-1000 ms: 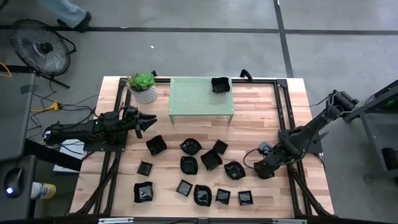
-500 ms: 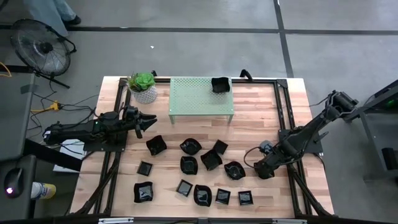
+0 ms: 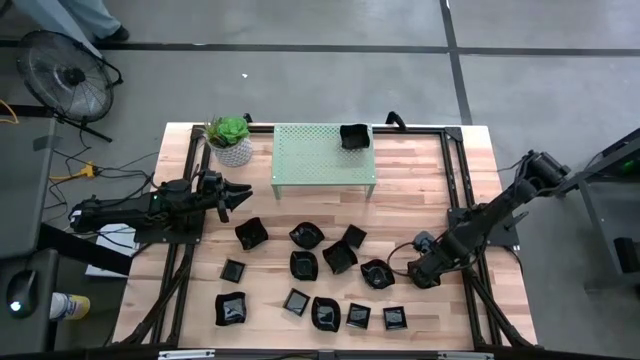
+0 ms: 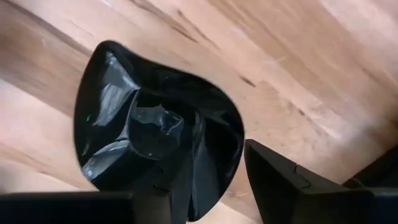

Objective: Pick & Place Mini shaped plates
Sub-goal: Put the leaf shaped plate on the shelf

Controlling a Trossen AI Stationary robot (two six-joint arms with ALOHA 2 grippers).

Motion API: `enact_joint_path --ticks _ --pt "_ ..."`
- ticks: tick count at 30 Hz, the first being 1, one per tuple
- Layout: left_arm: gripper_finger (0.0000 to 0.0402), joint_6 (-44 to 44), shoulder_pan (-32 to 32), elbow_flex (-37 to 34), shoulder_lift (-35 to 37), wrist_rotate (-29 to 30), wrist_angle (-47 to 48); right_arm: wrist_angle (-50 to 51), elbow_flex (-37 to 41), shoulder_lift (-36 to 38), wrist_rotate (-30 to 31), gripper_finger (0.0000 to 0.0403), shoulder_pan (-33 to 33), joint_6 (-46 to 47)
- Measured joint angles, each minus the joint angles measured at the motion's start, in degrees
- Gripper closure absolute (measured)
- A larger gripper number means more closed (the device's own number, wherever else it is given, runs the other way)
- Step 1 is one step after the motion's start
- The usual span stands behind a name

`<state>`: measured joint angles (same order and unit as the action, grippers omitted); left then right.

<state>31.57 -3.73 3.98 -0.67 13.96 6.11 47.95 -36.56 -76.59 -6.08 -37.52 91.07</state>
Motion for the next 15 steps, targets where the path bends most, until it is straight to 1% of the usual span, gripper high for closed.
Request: enact_joint_path --ticks 4,15 --pt "0.0268 0.0 0.0 0.0 0.0 0.0 0.0 0.2 0.0 0.0 0.0 0.0294 0.0 0.0" --pt "0.0268 0.0 0.0 0.0 0.0 0.0 0.0 0.4 0.0 0.0 0.0 0.0395 0.0 0.0"
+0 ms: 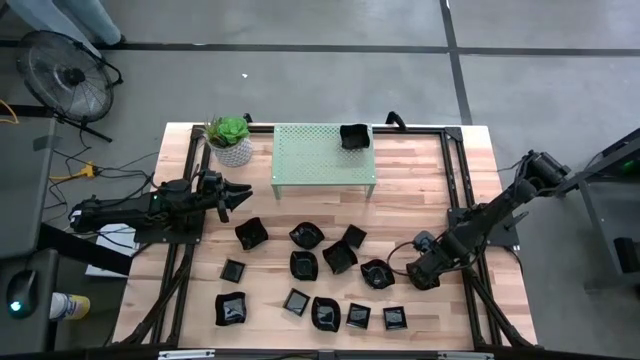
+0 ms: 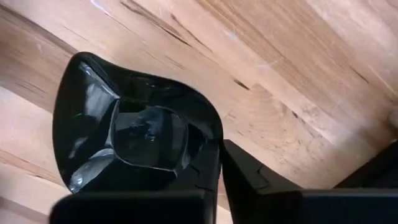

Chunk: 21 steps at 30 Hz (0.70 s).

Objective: Pick & Place Mini shaped plates
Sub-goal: Put the leaf shaped plate on the shelf

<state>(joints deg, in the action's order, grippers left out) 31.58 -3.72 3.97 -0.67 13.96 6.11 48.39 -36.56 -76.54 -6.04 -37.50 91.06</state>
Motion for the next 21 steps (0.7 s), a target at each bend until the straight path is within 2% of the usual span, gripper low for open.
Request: enact_joint_path --ticks 10,21 --pt "0.0268 0.0 0.0 0.0 0.0 0.0 0.0 1.8 -0.5 1.5 -1.0 0.0402 0.0 0.0" --pt "0.0268 0.0 0.0 0.0 0.0 0.0 0.0 16.9 -10.6 9.7 4.0 0.0402 0.0 0.0"
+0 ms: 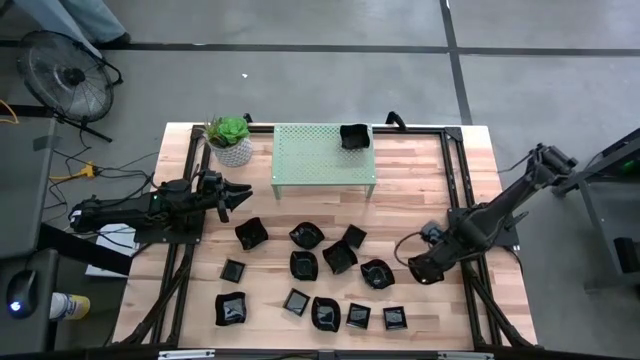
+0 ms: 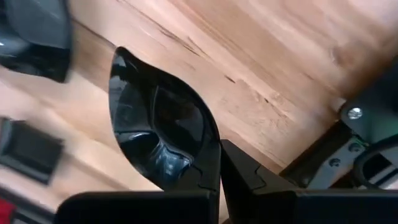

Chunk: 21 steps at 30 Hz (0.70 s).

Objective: Pick & Place Mini shaped plates
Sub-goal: Put the leaf shaped plate on the shelf

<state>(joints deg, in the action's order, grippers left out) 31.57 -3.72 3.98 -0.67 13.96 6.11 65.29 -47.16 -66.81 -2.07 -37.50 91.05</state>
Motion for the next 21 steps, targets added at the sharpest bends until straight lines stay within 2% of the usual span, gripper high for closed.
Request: enact_joint_path --ticks 7,13,16,21 --pt "0.0268 0.0 0.0 0.0 0.0 0.0 0.0 10.5 -9.6 0.9 4.6 0.0403 0.0 0.0" --pt "0.0268 0.0 0.0 0.0 0.0 0.0 0.0 15.2 -16.6 0.9 8.9 0.0403 0.6 -0.6" --pt "0.0268 0.0 0.0 0.0 0.0 0.0 0.0 15.5 -19.1 0.9 10.5 0.0403 3.2 -3.7" --pt "0.0268 0.0 0.0 0.0 0.0 0.0 0.0 14.0 -21.7 0.9 12.4 0.0403 11.0 -12.8"
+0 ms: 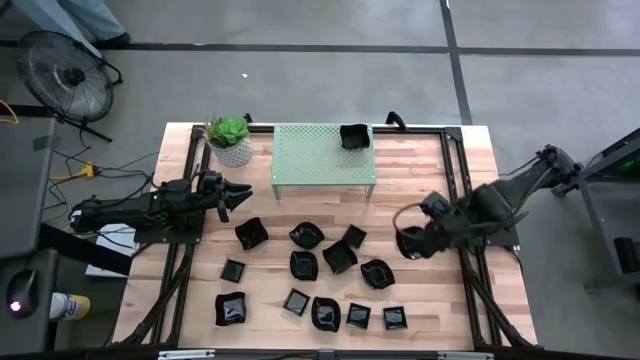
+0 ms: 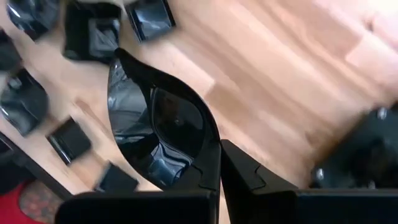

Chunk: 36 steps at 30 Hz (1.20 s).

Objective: Pick & Place Mini shaped plates
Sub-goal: Put the leaf shaped plate on the shelf

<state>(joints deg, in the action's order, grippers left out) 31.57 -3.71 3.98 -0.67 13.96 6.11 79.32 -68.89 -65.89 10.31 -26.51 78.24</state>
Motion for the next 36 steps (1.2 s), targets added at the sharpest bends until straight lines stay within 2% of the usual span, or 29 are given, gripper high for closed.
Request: enact_joint_path --ticks 6,14,21,30,36 --pt "0.0268 0.0 0.0 0.0 0.0 0.0 0.0 -6.3 -2.2 -1.1 -0.7 0.0403 11.2 -14.4" --pt "0.0268 0.0 0.0 0.0 0.0 0.0 0.0 -10.6 -8.3 -7.8 -4.4 0.0403 24.0 -29.7" --pt "0.0268 0.0 0.0 0.0 0.0 0.0 0.0 -14.1 -15.3 -15.3 -5.0 0.0403 31.6 -33.1" --pt "0.0268 0.0 0.0 0.0 0.0 0.0 0.0 -27.3 -25.3 -26.5 -11.2 0.0403 37.9 -40.5" --pt "0.0268 0.0 0.0 0.0 0.0 0.0 0.0 -30.2 -33.3 -35.3 -13.0 0.0403 41.5 -41.6"
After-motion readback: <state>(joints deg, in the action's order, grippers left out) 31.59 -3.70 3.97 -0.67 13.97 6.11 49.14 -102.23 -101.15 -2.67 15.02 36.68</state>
